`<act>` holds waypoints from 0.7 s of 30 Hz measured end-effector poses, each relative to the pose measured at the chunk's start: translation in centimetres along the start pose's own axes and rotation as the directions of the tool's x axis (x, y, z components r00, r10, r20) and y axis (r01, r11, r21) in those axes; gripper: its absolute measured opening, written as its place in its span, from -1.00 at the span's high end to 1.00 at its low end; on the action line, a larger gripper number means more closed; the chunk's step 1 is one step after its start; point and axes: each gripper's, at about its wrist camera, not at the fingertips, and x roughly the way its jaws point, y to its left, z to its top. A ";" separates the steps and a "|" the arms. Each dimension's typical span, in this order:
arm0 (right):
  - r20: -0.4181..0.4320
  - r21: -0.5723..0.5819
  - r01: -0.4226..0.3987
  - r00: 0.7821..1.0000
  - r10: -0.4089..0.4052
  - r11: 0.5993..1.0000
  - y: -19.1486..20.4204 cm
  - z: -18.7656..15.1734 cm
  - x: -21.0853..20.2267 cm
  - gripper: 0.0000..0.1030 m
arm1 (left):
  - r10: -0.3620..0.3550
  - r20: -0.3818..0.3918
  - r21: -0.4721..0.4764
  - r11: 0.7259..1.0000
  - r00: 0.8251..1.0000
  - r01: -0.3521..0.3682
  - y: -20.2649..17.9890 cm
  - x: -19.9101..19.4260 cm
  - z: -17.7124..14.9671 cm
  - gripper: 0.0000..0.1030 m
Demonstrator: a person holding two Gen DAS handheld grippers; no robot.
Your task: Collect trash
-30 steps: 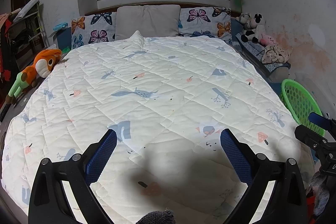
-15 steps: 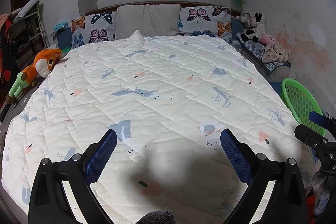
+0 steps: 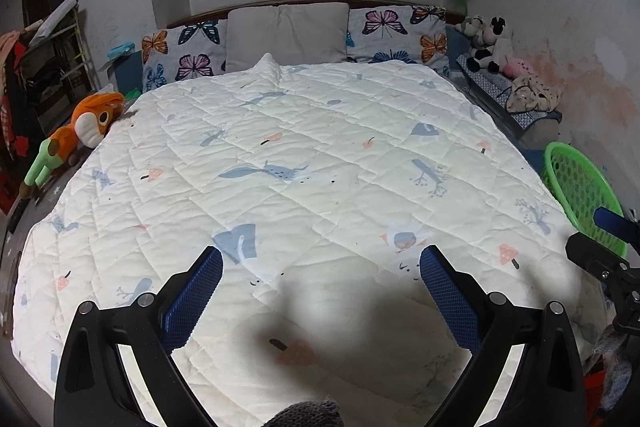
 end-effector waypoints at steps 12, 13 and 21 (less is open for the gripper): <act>-0.001 -0.013 -0.003 1.000 0.003 1.000 0.3 -0.1 0.0 -0.91 | -0.052 -0.024 -0.016 0.999 0.998 0.052 0.1 0.2 -0.2 -0.86; -0.003 -0.012 -0.005 1.000 0.005 1.000 0.3 -0.1 0.0 -0.91 | -0.055 -0.025 -0.017 0.998 0.998 0.055 0.0 0.3 -0.3 -0.86; -0.003 -0.012 -0.005 1.000 0.005 1.000 0.3 -0.1 0.1 -0.91 | -0.040 0.020 -0.024 0.999 0.999 0.041 -0.1 -0.3 -0.5 -0.86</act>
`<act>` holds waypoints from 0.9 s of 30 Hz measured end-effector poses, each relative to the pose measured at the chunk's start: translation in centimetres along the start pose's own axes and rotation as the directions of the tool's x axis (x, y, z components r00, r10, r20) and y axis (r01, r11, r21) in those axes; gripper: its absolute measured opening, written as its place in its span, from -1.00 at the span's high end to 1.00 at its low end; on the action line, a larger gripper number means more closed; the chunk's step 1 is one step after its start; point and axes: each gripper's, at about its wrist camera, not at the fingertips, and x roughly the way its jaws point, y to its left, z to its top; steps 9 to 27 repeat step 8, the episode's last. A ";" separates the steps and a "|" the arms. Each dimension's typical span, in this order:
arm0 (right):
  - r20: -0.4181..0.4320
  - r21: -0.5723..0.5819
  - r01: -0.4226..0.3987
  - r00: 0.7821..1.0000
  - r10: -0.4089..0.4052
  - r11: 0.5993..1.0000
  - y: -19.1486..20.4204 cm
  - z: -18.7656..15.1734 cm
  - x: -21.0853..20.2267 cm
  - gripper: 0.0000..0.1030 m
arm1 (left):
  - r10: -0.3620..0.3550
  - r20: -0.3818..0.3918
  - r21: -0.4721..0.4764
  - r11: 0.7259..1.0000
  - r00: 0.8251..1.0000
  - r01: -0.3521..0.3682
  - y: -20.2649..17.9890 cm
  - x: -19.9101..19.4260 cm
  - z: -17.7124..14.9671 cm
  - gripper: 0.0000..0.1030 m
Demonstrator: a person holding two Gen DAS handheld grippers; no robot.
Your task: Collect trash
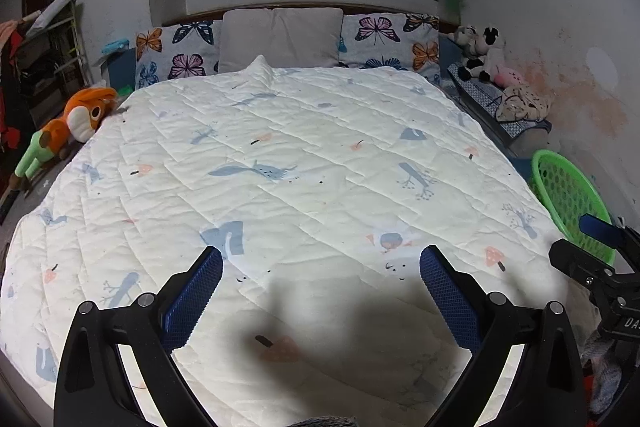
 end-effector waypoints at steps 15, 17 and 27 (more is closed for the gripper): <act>-0.008 0.008 -0.001 1.000 0.001 1.000 -0.1 -0.2 0.4 -0.91 | 0.032 -0.016 -0.018 0.999 0.999 -0.032 0.8 0.5 0.1 -0.86; -0.008 0.008 -0.001 1.000 0.001 1.000 -0.1 -0.2 0.4 -0.91 | 0.032 -0.016 -0.018 0.999 0.999 -0.032 0.8 0.5 0.1 -0.86; -0.008 0.008 -0.001 1.000 0.001 1.000 -0.1 -0.2 0.4 -0.91 | 0.032 -0.016 -0.018 0.999 0.999 -0.032 0.8 0.5 0.1 -0.86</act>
